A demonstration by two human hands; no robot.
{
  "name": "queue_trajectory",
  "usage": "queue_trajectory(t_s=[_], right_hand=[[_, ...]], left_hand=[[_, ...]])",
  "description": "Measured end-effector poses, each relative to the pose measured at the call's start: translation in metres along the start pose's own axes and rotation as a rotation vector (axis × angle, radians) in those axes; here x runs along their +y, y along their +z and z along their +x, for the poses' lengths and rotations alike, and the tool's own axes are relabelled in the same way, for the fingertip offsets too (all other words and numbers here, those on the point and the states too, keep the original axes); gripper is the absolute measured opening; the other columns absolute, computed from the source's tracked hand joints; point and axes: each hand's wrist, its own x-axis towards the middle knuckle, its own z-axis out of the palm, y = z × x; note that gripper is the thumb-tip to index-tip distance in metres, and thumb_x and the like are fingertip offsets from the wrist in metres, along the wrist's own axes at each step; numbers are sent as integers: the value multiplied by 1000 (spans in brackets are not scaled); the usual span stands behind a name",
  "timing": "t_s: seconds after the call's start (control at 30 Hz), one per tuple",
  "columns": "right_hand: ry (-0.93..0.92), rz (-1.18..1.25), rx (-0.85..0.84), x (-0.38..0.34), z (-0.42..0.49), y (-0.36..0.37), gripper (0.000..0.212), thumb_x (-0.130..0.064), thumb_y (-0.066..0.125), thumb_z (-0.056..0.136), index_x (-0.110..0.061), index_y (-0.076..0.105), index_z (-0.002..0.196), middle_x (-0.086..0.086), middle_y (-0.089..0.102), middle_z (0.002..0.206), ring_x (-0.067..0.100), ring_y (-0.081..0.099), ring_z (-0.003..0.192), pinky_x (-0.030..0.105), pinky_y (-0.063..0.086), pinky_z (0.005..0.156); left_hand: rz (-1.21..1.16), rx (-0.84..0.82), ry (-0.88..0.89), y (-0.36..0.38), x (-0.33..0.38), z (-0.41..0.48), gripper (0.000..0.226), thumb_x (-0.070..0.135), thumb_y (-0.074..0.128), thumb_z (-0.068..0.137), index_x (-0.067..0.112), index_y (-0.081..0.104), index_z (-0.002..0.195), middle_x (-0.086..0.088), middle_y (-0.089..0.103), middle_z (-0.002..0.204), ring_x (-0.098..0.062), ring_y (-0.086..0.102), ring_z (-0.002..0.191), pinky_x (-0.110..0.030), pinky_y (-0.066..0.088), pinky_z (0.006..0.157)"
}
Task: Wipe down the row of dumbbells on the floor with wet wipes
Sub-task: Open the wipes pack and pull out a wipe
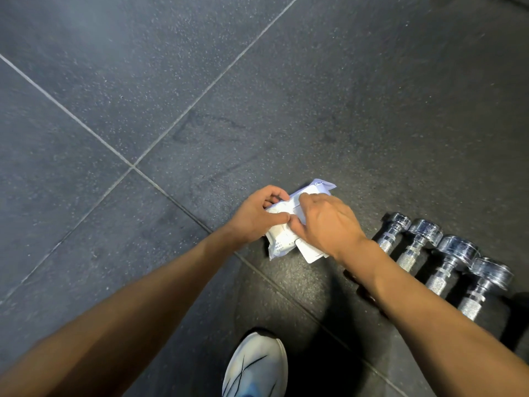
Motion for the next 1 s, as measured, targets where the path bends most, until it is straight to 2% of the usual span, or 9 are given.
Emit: queue_trajectory(t_s=[0.1,0.2,0.27,0.37,0.57,0.67,0.83,0.9,1.0], right_hand=[[-26,-231,-131,-8,2,1,23,-34,71,79,-13,62,76,6,67,63,27,64,56,31,43,58],[7,-288,-141,-18,1,5,29,-28,85,58,-15,60,62,3,56,46,22,55,38,25,27,49],[18,-298,-107,-20,0,5,31,-28,87,54,-15,60,60,2,55,44,21,54,34,24,22,49],[-10,-111,-99,-14,-1,5,28,-24,83,68,-10,60,64,6,59,49,27,60,42,25,27,48],[-32,188,6,4,-3,9,31,-25,73,83,-10,54,64,7,58,52,29,56,45,24,22,51],[45,312,5,12,-4,1,26,-26,52,85,-9,53,66,5,51,53,31,47,47,28,30,49],[210,506,-139,25,-7,-11,24,-17,59,92,-19,51,70,-2,47,60,29,49,61,36,33,55],[274,588,-159,28,-6,-13,27,-19,57,92,-21,47,67,-6,46,57,20,44,59,36,37,56],[394,780,-134,32,-7,-15,27,-16,54,90,-13,45,64,-3,42,59,10,34,57,31,32,53]], left_hand=[[5,37,14,3,-4,0,33,1,76,80,18,67,107,0,64,99,0,58,79,-16,50,71],[19,63,23,6,-6,1,30,4,77,81,20,67,105,-8,66,101,3,58,74,-16,50,69],[-8,72,13,7,-6,0,30,2,76,82,18,67,105,-6,66,98,4,59,73,-16,51,68],[-16,55,23,6,-5,-1,32,-1,75,81,19,67,104,-1,64,97,5,58,74,-15,51,71],[39,28,56,4,-5,-1,32,4,76,83,20,66,109,-13,63,113,-2,57,82,-16,52,70],[59,24,66,1,-6,0,31,3,75,85,16,64,111,-15,62,114,-6,57,85,-17,52,71],[131,21,125,2,-8,-2,32,7,75,84,27,64,107,-10,60,111,-14,60,92,-19,52,78],[187,37,150,3,-6,-4,34,8,74,83,34,62,102,-4,57,109,-7,56,89,-13,46,78],[251,24,195,3,-3,-5,31,16,72,82,40,60,98,-3,54,111,-3,52,91,-10,41,80]])
